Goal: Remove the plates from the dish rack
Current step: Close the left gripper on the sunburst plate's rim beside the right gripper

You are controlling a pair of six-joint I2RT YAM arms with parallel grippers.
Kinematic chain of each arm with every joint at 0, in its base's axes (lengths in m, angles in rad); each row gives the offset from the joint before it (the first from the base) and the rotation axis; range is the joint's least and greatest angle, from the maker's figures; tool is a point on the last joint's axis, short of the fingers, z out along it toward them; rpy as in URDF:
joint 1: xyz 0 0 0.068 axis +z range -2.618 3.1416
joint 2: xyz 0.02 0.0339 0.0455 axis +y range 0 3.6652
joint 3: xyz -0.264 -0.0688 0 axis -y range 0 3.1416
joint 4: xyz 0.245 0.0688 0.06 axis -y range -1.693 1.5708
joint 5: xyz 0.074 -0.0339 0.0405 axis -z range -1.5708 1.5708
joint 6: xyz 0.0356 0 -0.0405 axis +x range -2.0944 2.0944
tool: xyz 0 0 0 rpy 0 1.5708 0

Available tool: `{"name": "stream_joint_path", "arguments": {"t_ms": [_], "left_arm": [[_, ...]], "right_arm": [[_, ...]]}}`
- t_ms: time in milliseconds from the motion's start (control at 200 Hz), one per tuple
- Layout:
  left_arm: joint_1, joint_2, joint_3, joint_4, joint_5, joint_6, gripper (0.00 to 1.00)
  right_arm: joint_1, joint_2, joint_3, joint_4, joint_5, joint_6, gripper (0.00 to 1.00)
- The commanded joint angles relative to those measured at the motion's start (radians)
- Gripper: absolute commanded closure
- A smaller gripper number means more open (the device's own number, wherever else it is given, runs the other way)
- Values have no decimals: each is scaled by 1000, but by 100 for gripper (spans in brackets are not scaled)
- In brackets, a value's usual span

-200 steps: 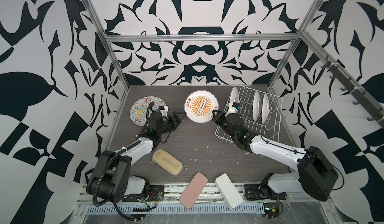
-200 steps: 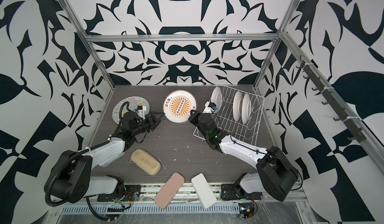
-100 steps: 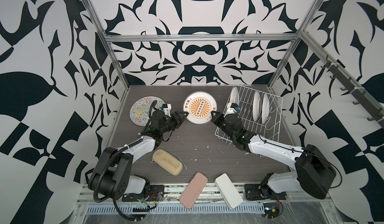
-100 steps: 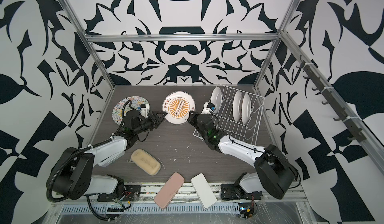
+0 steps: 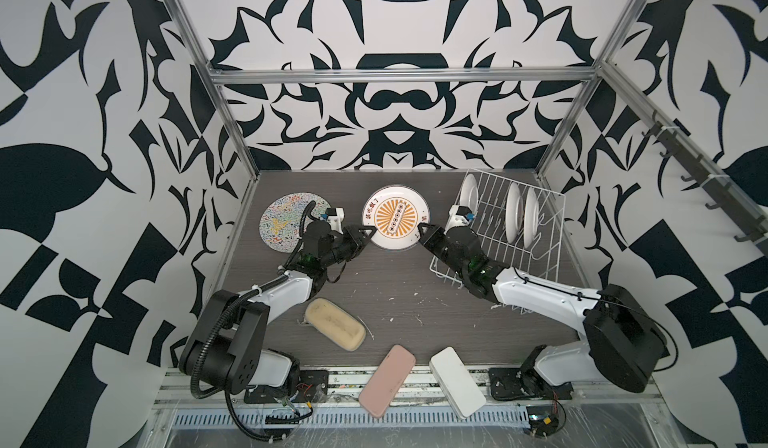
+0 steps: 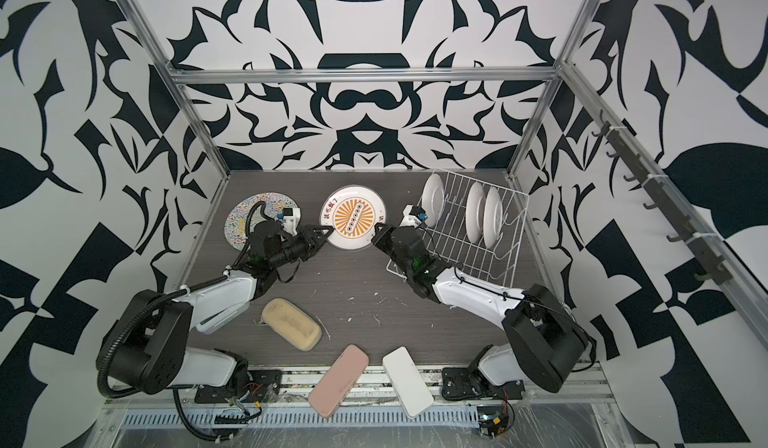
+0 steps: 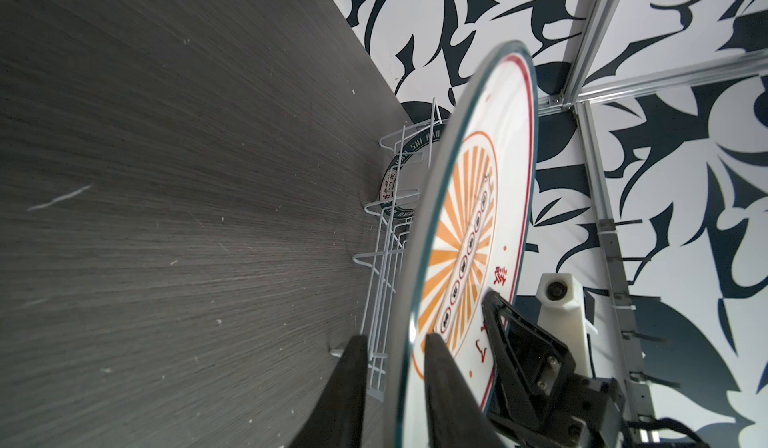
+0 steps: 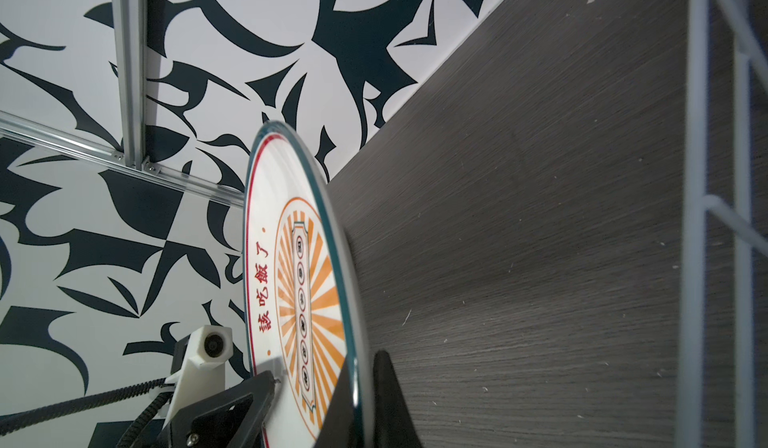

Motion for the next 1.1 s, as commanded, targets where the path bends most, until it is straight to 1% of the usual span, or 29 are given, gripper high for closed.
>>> {"name": "stream_joint_path", "arguments": {"t_ms": [0, 215, 415, 465, 555, 595, 620, 655, 735, 825, 845, 1005, 1095], "left_arm": [[-3, 7, 28, 30, 10, -1, 79], [-3, 6, 32, 27, 7, -2, 89], [-3, 13, 32, 39, 6, -11, 95], [-1, 11, 32, 40, 3, -13, 97], [-3, 6, 34, 34, -1, -11, 99], [-3, 4, 34, 28, -4, -9, 100], [-2, 3, 35, 25, -8, -9, 100], [-2, 0, 34, 22, -11, -7, 100], [-2, -4, 34, 16, -19, -3, 100], [-1, -8, 35, 10, -25, 1, 100], [-1, -9, 35, 8, -26, 3, 100], [0, -20, 49, -36, -68, 10, 100], [2, -22, 72, -83, -112, 23, 100]], "right_arm": [[4, -19, 59, 91, -30, 12, 100], [4, -23, 56, 92, -43, 7, 100], [3, -37, 53, 56, -27, 14, 100], [4, -42, 50, 47, -20, 19, 98], [3, -52, 42, 42, -11, 27, 89], [4, -56, 38, 42, -9, 29, 79], [4, -58, 37, 41, -7, 29, 74], [4, -63, 35, 37, -3, 28, 73], [3, -73, 30, 26, -3, 27, 63], [4, -88, 24, 22, -3, 19, 58], [4, -92, 22, 21, 31, 15, 56], [3, -118, 25, -17, 77, 15, 41], [-1, -127, 64, -113, 130, 14, 34]]}}
